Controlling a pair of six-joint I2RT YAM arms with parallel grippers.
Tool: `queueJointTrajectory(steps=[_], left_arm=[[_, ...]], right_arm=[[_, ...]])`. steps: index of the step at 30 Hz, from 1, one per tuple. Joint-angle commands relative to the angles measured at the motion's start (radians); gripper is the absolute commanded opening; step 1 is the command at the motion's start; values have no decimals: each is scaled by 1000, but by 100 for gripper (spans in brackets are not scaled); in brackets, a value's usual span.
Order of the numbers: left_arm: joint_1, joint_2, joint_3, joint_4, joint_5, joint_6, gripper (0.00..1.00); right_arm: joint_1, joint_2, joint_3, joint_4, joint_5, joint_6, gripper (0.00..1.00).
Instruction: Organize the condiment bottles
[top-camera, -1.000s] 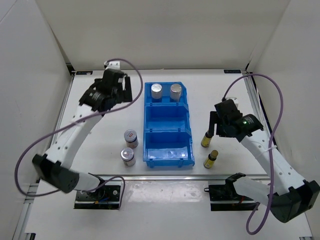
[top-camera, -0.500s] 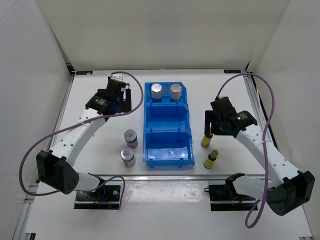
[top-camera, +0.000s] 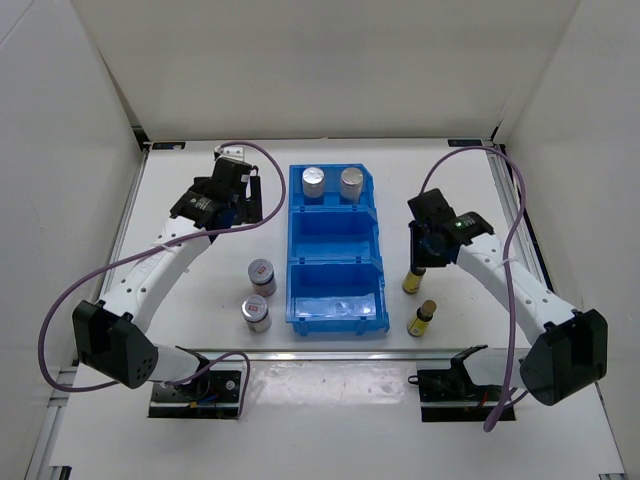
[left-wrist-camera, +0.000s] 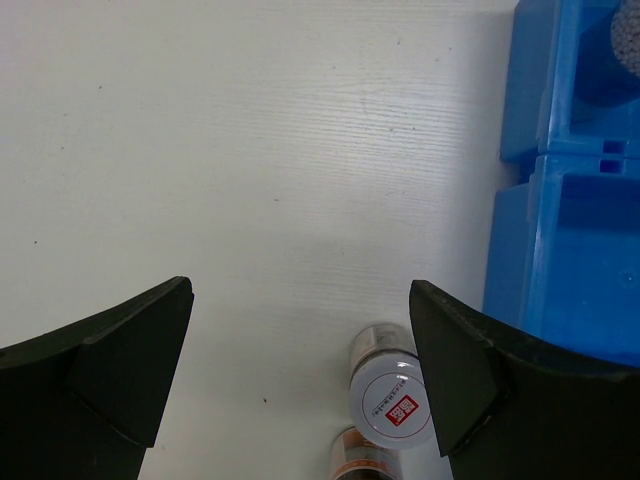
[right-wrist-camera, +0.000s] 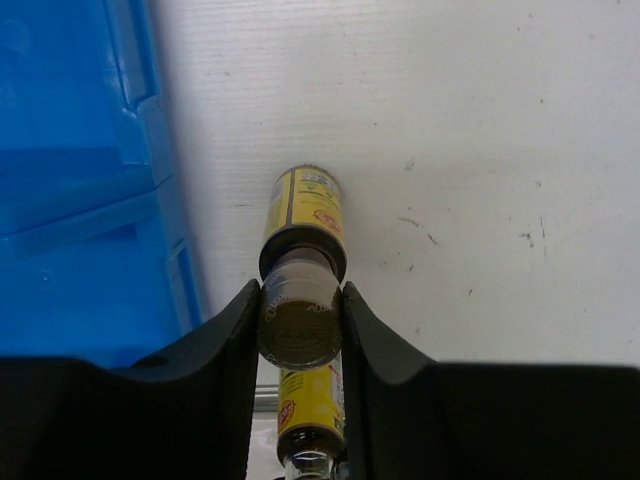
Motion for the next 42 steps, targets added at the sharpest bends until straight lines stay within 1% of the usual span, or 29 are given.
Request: queueJointTrajectory(steps=[1, 3, 4, 7, 8, 13, 16, 19, 26, 30, 37, 38, 42], left_arm=[[4, -18, -2, 11, -27, -14, 100], [4, -18, -2, 11, -27, -14, 100], [4, -18, -2, 11, -27, -14, 100], [4, -27, -2, 11, -27, -14, 100], [4, -27, -2, 11, -27, -23, 100], [4, -36, -2, 11, -47, -23, 100], [4, -36, -2, 11, -47, -23, 100], [4, -36, -2, 11, -57, -23, 100], [4, -47, -12, 11, -66, -23, 100], [4, -47, -12, 11, -66, -23, 100], [4, -56, -12, 11, -57, -23, 100], [4, -56, -12, 11, -57, -23, 100], [4, -56, -12, 11, -57, -23, 100]], right_arm=[[1, 3, 46, 23, -4, -3, 24], [1, -6, 64, -3, 20, 6, 16], [1, -7, 92, -3, 34, 6, 8], [1, -16, 171, -38, 86, 6, 1], [1, -26, 172, -49, 86, 6, 0], [22, -17, 351, -58, 114, -15, 0], [31, 23, 449, -58, 82, -24, 0], [79, 69, 515, -38, 73, -46, 0], [168, 231, 633, -6, 63, -78, 0], [191, 326, 643, 25, 63, -78, 0], [191, 412, 611, 77, 63, -87, 0], [191, 429, 600, 89, 63, -87, 2], [191, 467, 600, 101, 13, -87, 3]])
